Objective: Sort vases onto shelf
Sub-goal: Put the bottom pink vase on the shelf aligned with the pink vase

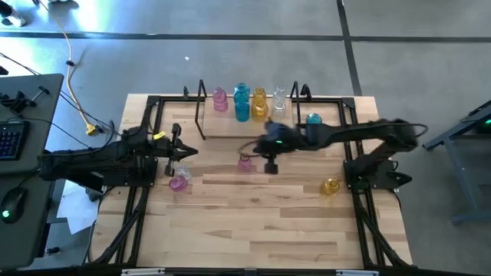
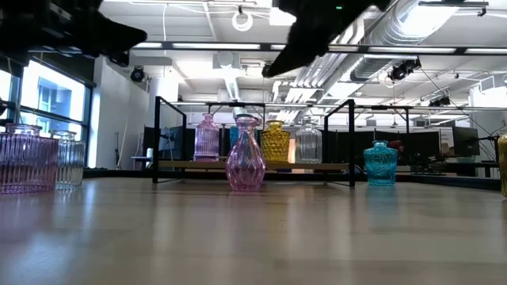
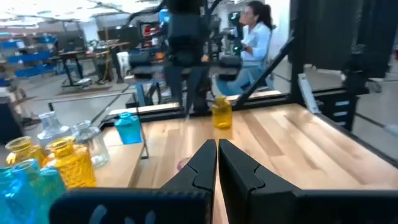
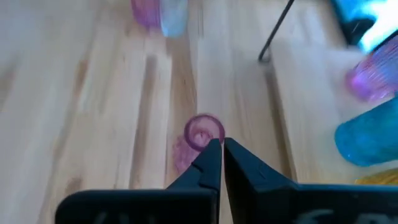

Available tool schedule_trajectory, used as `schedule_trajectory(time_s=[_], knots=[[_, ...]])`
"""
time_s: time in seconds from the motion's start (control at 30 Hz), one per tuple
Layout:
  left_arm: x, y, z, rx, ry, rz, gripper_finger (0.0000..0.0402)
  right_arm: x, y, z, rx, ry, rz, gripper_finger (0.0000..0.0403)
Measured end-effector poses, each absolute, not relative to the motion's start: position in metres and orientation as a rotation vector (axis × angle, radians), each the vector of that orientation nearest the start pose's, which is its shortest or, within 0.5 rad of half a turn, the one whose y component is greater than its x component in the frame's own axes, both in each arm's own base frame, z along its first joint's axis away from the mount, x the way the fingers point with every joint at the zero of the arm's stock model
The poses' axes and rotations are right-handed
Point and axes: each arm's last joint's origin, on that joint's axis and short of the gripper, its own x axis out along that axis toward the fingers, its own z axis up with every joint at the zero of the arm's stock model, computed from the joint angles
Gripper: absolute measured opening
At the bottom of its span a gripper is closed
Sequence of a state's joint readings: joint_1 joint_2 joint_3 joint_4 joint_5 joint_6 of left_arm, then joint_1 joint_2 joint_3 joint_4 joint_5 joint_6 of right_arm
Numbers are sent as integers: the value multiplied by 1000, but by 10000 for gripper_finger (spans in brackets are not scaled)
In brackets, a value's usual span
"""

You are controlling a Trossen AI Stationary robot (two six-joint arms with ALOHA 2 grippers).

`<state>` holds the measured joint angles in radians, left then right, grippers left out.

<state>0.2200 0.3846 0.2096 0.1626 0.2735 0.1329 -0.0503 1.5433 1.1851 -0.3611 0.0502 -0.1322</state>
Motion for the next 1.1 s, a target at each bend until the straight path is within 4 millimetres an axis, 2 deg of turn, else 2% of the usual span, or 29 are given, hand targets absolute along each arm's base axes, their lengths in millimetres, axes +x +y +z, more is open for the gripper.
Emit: schedule_trajectory(time_s=[0.1, 0.27, 0.47, 0.6, 0.7, 0.93, 1.1], knots=[[135, 20, 213, 122, 40, -53, 8, 306, -13, 269, -136, 561, -60, 0], [160, 16, 203, 109, 96, -41, 9, 263, -2, 255, -158, 400, -105, 0], [194, 6, 194, 102, 238, -2, 31, 229, 6, 242, -139, 305, -161, 0], [213, -3, 186, 81, 322, -29, 63, 220, 11, 234, -137, 288, -171, 0], [226, -7, 181, 50, 371, 35, 96, 219, 15, 230, -143, 296, -171, 0], [255, -8, 170, 1, 444, 112, 174, 220, 21, 231, -145, 280, -148, 0], [274, -7, 166, 2, 434, 149, 216, 220, 24, 231, -148, 281, -134, 0]])
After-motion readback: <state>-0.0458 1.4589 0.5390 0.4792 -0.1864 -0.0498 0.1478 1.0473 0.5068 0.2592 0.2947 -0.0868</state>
